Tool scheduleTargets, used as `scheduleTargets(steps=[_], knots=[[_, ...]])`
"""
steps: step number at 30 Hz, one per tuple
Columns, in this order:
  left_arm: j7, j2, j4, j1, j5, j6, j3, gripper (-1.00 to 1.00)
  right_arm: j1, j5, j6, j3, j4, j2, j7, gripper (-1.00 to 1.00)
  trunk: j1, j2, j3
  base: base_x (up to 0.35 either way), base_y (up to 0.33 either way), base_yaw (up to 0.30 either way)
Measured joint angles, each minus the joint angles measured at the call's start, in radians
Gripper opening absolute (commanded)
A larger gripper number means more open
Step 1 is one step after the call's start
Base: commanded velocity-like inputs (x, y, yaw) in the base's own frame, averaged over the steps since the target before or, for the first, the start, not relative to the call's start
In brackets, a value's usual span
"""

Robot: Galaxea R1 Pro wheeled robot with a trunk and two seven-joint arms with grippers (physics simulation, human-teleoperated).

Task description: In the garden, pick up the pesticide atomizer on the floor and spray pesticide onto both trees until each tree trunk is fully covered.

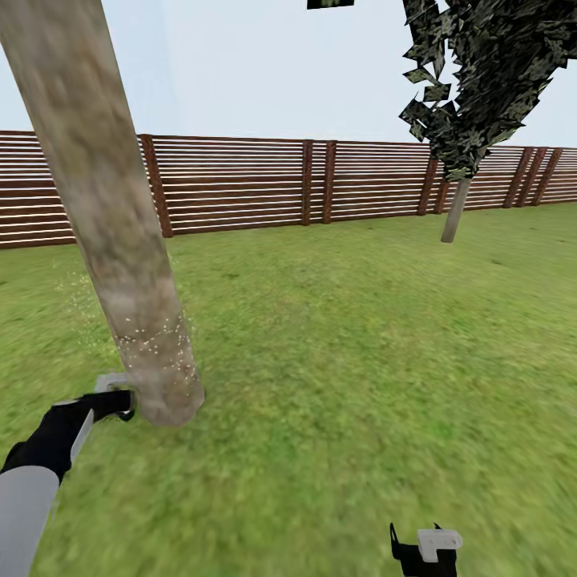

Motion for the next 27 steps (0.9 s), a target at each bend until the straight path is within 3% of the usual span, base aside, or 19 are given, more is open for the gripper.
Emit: scheduleTargets(steps=[3,4,5,7,8,11,13,15,18,20,23,27], knots=[[-0.157,0.097,-0.05,-0.006,-0.003,0.008,0.001,-1.0,0.0,0.0,0.0,0.0,0.0,0.0,0.0,1.0,0.0,0.0,0.0,0.002,0.001,0.0],[-0.174,0.108,-0.075,-0.007,-0.005,0.019,0.001,-1.0,0.0,0.0,0.001,0.0,0.0,0.0,0.0,1.0,0.0,0.0,0.0,0.0,0.0,0.0],[-0.199,0.117,-0.136,-0.011,-0.018,0.075,0.001,-1.0,0.0,0.0,0.001,0.0,0.0,0.0,0.0,1.0,0.0,0.0,0.0,0.0,0.0,0.0],[-0.219,0.122,-0.242,-0.047,-0.044,0.185,0.0,-1.0,0.0,0.0,0.001,0.0,0.0,0.0,0.0,1.0,0.0,0.0,0.0,0.0,0.0,0.0],[-0.224,0.123,-0.276,-0.069,-0.046,0.207,-0.001,-1.0,0.0,0.0,0.001,0.0,0.0,0.0,0.0,1.0,0.0,0.0,0.0,0.0,0.0,0.0],[-0.299,0.137,-0.284,-0.095,-0.101,0.22,-0.003,-1.0,0.0,0.0,0.001,0.0,0.0,0.0,0.0,1.0,0.0,0.0,0.0,0.0,0.0,0.0],[-0.394,0.152,-0.272,-0.09,-0.174,0.216,-0.004,-1.0,0.0,0.0,0.001,0.0,0.0,0.0,0.0,1.0,0.0,0.0,0.0,0.0,0.0,0.0],[-0.432,0.15,-0.273,-0.088,-0.202,0.213,-0.006,-1.0,0.0,0.0,0.001,0.0,0.0,0.0,0.0,1.0,0.0,0.0,0.0,0.0,0.0,0.0],[-0.554,0.155,-0.271,-0.087,-0.218,0.207,-0.012,-1.0,0.0,0.0,0.001,0.0,0.0,0.0,0.0,1.0,0.0,0.0,0.0,0.0,0.0,0.0],[-0.567,0.174,-0.268,-0.085,-0.225,0.205,-0.007,-1.0,0.0,0.0,0.001,0.0,0.0,0.0,0.0,1.0,0.0,0.0,0.0,0.0,0.0,0.0],[-0.569,0.231,-0.254,-0.065,-0.243,0.201,-0.005,-1.0,0.0,0.0,0.001,0.0,0.0,0.0,0.0,1.0,0.0,0.0,0.0,0.031,0.01,0.0],[-0.567,0.228,-0.251,-0.054,-0.233,0.204,-0.003,-1.0,0.0,0.0,0.001,0.0,0.001,0.0,0.0,1.0,0.0,0.0,0.0,0.222,0.187,0.0]])
